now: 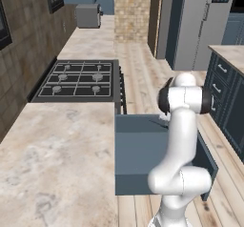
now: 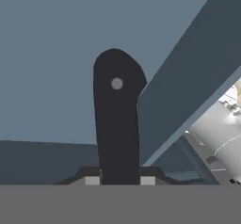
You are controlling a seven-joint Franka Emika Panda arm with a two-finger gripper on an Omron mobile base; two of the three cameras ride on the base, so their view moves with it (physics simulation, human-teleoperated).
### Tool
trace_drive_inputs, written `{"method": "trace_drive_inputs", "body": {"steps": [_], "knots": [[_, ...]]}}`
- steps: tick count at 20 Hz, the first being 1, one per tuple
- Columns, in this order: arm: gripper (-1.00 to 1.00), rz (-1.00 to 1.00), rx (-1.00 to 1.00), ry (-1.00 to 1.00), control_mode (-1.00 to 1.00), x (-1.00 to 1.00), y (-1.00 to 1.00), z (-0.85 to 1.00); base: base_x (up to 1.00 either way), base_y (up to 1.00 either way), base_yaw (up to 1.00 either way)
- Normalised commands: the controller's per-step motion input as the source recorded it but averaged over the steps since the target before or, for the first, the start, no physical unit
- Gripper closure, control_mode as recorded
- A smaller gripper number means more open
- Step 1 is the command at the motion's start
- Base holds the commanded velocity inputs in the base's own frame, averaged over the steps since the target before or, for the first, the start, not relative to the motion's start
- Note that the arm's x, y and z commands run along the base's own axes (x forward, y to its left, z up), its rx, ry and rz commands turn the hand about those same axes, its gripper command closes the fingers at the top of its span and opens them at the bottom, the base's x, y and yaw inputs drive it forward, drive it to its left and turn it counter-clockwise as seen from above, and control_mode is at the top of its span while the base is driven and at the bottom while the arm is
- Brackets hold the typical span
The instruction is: Pick up the knife from the drawer and place it on the cutting board. Then place the meat from the plate to the cutting board.
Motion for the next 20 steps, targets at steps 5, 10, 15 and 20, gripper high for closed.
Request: {"method": "trace_drive_inputs", "body": {"steps": [5, 10, 15, 20], "knots": [[1.0, -0.02, -0.06, -0.42, -1.0, -0.26, 0.29, 0.11, 0.0, 0.0, 0.0], [1.0, -0.15, -0.22, -0.4, -1.0, -0.24, 0.37, 0.01, 0.0, 0.0, 0.0], [1.0, -0.29, -0.34, -0.43, -1.0, -0.07, 0.45, 0.1, 0.0, 0.0, 0.0], [1.0, -0.26, -0.02, 0.01, -1.0, -0.02, 0.0, 0.62, 0.0, 0.0, 0.0]]}}
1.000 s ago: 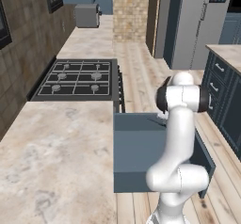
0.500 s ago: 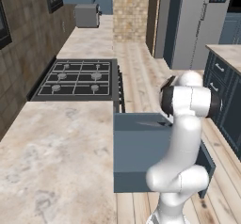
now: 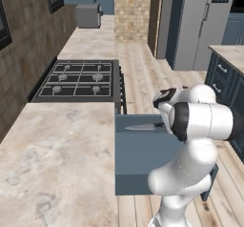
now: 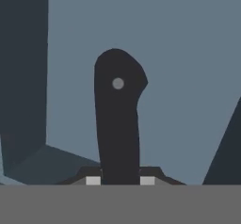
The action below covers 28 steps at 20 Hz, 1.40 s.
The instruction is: Pick up the knife from the drawer and place it on the cutting board. Then place the meat from the plate to the cutting board.
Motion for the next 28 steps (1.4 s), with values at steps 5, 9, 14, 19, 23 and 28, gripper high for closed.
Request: {"method": "trace_drive_inputs", "body": {"steps": [5, 9, 14, 19, 23, 28], "knots": [[1.0, -0.24, 0.0, 0.0, -1.0, -0.22, 0.0, 0.76, 0.0, 0.0, 0.0], [1.0, -0.19, 0.0, 0.02, -1.0, -0.36, -0.09, 0.69, 0.0, 0.0, 0.0], [1.0, -0.02, 0.0, 0.0, -1.0, -0.55, -0.01, 0.29, 0.0, 0.0, 0.0], [1.0, 0.02, 0.0, -0.08, -1.0, -0.76, 0.01, 0.13, 0.0, 0.0, 0.0], [1.0, 0.04, 0.0, -0.09, 1.0, -0.56, 0.15, 0.09, -0.23, 0.15, 0.02], [1.0, 0.0, 0.0, 0.0, 1.0, 0.0, 0.0, 0.0, -0.77, 0.52, 0.26]]}}
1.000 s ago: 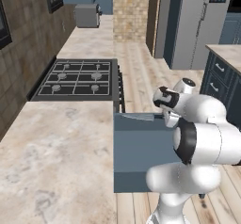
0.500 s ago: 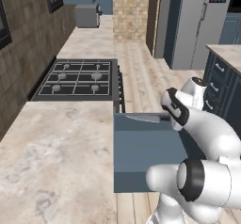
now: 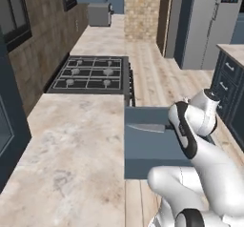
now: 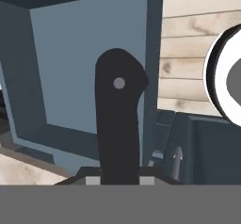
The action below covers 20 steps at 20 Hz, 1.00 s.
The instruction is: Pick up the knife from the drawer and place it on the cutting board. Then place the meat from the plate to the cutting board.
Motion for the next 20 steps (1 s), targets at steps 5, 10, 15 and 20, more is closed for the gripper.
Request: {"method": "trace_drive_inputs", "body": {"steps": [5, 10, 15, 20], "knots": [[1.0, 0.0, 0.0, 0.0, 1.0, 0.0, 0.0, 0.0, -0.34, 0.03, 0.75], [1.0, 0.0, 0.0, 0.0, 1.0, 0.0, 0.0, 0.0, 0.0, 0.0, 0.97], [1.0, 0.0, 0.0, 0.0, 1.0, 0.0, 0.0, 0.0, 0.0, 0.05, 0.94], [1.0, 0.0, 0.0, 0.0, 1.0, 0.0, 0.0, 0.0, 0.0, 0.22, 0.88]]}}
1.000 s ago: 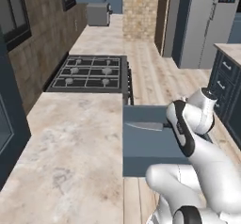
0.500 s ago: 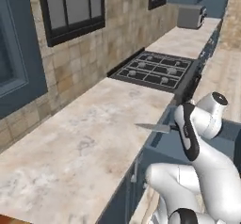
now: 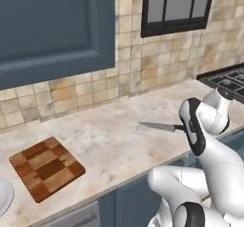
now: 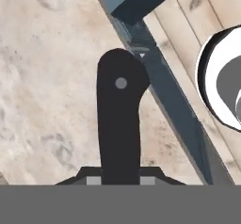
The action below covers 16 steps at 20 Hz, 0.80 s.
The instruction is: Pick up the knife from the drawer and place it on the cutting board. Then place the meat from the plate to the cutting board.
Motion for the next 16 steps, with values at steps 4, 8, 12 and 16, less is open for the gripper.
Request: {"method": "trace_drive_inputs", "body": {"steps": [4, 8, 12, 16], "knots": [[1.0, 0.0, 0.0, 0.0, 1.0, 0.0, 0.0, 0.0, -0.13, 0.5, 0.8], [1.0, 0.0, 0.0, 0.0, 1.0, 0.0, 0.0, 0.0, -0.43, 0.92, 0.56], [1.0, 0.0, 0.0, 0.0, 1.0, 0.0, 0.0, 0.0, -0.4, 1.0, 0.2], [1.0, 0.0, 0.0, 0.0, 1.0, 0.0, 0.0, 0.0, -0.15, 0.97, 0.06]]}}
